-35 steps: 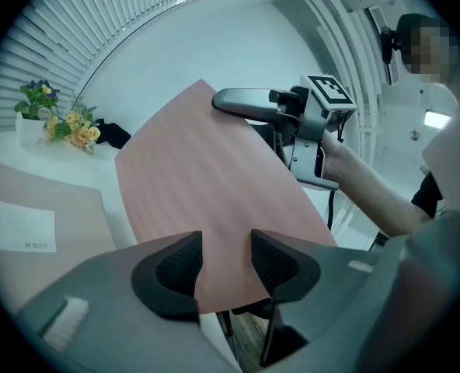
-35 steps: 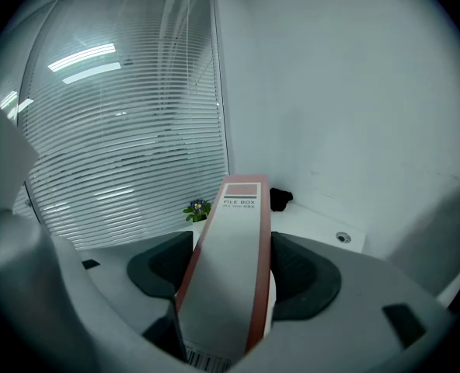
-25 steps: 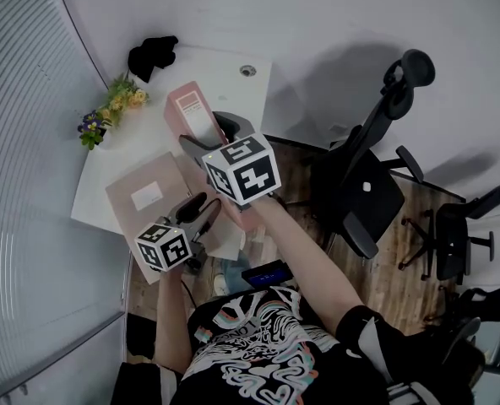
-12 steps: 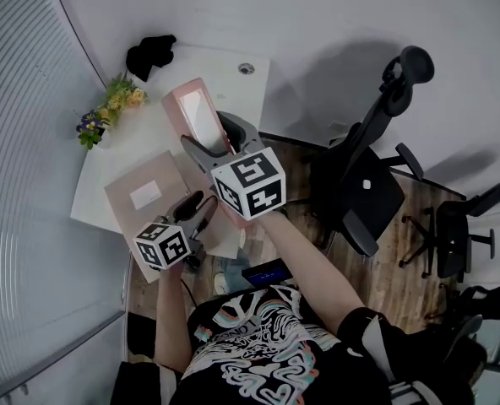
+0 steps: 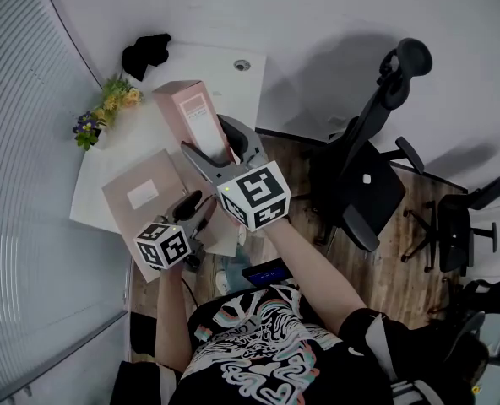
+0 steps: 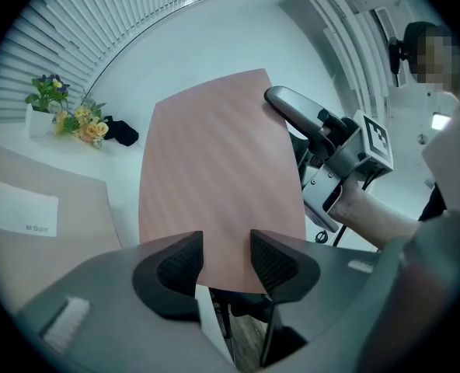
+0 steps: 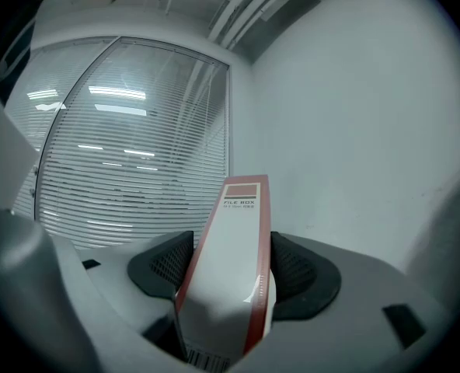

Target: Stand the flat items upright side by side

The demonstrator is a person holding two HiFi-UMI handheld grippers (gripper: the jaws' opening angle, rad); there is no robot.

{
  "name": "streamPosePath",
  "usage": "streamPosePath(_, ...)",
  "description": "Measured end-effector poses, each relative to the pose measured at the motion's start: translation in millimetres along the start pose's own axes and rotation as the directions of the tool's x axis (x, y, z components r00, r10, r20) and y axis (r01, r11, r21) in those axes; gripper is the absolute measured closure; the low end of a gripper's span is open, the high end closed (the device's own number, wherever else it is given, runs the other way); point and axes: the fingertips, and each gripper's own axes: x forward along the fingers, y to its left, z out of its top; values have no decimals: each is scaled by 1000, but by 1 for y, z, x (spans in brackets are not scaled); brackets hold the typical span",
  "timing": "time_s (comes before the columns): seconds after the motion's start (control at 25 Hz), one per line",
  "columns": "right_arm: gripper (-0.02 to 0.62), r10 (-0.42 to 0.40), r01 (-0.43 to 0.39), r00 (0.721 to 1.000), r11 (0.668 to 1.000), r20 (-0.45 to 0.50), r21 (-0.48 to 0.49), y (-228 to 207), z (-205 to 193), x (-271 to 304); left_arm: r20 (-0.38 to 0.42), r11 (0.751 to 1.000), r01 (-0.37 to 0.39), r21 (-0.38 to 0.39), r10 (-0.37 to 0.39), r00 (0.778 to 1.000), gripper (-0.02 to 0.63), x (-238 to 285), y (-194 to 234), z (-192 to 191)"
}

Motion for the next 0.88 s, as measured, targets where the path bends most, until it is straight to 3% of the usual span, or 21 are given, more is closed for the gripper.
streamPosePath(0.32,287,-32,33,998,999,60,-30,8,-3,-25,-32,1000,7,16,-6,999,426,-1,-3,-14)
streamPosePath(0.88,293,-86,88,995,996,52,-34,11,-13,-51,-67,1000,-5,9,6,998,423,0,-1,-27)
